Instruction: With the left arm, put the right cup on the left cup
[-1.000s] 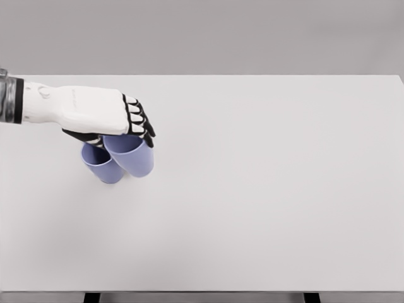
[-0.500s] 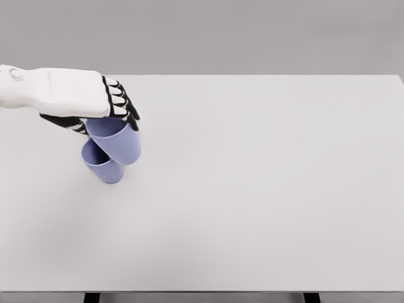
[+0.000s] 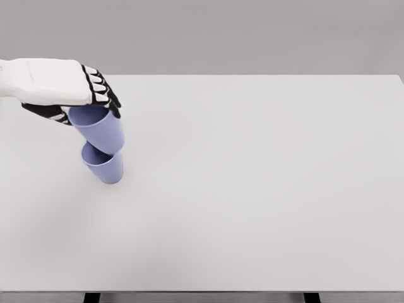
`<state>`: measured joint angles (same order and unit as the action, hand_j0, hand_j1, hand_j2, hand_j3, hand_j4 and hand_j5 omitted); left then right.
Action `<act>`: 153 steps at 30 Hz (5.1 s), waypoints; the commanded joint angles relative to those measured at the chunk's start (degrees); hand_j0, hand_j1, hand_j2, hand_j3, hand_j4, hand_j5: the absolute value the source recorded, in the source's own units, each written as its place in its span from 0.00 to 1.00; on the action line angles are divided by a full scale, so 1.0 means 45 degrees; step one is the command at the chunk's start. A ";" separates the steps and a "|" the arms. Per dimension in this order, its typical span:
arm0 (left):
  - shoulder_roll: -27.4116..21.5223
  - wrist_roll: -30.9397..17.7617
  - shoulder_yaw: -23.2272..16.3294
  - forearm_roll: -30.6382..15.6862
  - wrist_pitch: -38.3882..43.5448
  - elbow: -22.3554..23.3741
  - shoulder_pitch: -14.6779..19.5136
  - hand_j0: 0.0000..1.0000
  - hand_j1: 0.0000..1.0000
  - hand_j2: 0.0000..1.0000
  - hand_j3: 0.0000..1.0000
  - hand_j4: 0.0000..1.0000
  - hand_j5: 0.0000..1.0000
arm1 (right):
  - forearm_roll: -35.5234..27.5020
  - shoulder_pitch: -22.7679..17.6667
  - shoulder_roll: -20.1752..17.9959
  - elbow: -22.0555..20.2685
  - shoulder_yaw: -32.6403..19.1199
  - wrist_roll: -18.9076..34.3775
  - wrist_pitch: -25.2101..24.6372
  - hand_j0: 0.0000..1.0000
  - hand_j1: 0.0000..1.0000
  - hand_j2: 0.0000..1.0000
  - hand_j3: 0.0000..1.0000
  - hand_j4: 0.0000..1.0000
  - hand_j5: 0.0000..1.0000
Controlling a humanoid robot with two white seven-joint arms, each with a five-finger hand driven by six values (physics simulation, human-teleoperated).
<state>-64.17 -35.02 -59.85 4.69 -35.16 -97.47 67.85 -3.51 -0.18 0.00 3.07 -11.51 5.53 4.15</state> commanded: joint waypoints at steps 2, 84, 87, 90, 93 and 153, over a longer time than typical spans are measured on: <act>-0.0115 0.0005 0.0019 0.0149 0.0035 0.0136 0.0000 0.73 0.73 0.73 0.73 0.73 0.73 | -0.0001 0.0000 0.0000 0.0000 0.0000 0.0002 0.0015 1.00 1.00 1.00 1.00 1.00 1.00; -0.0330 0.0005 -0.0118 0.1028 0.0035 -0.0158 -0.0371 0.73 0.73 0.73 0.73 0.73 0.73 | -0.0001 0.0000 0.0000 0.0000 0.0000 0.0002 -0.0004 1.00 1.00 1.00 1.00 1.00 1.00; -0.0271 0.0005 -0.0118 0.1048 0.0035 -0.0118 -0.0371 0.73 0.73 0.73 0.73 0.73 0.73 | -0.0001 0.0000 0.0000 0.0000 0.0000 0.0002 -0.0004 1.00 1.00 1.00 1.00 1.00 1.00; -0.0252 0.0005 -0.0118 0.1048 0.0035 -0.0118 -0.0371 0.73 0.73 0.73 0.73 0.73 0.73 | -0.0001 0.0000 0.0000 0.0000 0.0000 0.0002 -0.0004 1.00 1.00 1.00 1.00 1.00 1.00; -0.0271 0.0005 -0.0118 0.1048 0.0035 -0.0118 -0.0371 0.73 0.73 0.73 0.73 0.73 0.73 | -0.0001 0.0000 0.0000 0.0000 0.0000 0.0002 -0.0004 1.00 1.00 1.00 1.00 1.00 1.00; -0.0096 0.0005 -0.0118 0.1360 0.0035 0.0253 -0.0684 0.84 0.84 0.84 0.84 0.84 0.84 | -0.0001 0.0000 0.0000 0.0000 0.0000 0.0002 -0.0004 1.00 1.00 1.00 1.00 1.00 1.00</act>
<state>-64.50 -35.02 -60.46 11.02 -35.14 -96.34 64.78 -3.51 -0.18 0.00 3.08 -11.51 5.53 4.14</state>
